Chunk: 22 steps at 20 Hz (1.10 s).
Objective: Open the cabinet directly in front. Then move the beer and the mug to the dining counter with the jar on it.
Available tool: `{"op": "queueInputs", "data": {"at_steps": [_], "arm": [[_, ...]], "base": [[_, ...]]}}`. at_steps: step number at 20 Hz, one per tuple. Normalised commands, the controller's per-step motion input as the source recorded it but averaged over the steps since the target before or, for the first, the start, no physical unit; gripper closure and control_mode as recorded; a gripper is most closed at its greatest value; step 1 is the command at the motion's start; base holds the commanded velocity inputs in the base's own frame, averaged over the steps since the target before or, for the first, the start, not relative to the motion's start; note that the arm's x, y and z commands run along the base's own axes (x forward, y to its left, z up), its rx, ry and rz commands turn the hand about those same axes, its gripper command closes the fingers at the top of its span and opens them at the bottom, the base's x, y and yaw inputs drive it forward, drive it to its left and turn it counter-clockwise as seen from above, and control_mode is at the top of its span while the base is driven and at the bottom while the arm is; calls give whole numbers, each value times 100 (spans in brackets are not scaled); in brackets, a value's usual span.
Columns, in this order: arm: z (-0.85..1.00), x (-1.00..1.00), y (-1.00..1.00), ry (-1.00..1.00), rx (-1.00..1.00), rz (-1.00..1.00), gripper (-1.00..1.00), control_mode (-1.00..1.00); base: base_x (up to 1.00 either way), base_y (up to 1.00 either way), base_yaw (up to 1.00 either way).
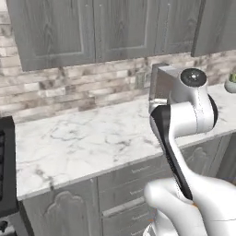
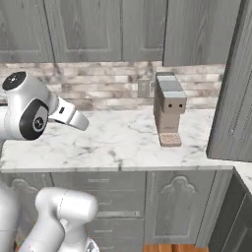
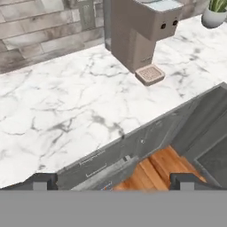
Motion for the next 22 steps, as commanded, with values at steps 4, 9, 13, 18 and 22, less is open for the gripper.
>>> {"op": "queueInputs", "data": {"at_steps": [4,9,13,18,22], "arm": [[0,0,0,0,0,0,-100,100],[0,0,0,0,0,0,-100,100],[0,0,0,0,0,0,-100,100],[0,0,0,0,0,0,-100,100],[0,0,0,0,0,0,-100,100]], "base": [[56,33,-79],[14,4,-88],[0,-10,-87],[22,3,-65],[68,51,-37]]}}
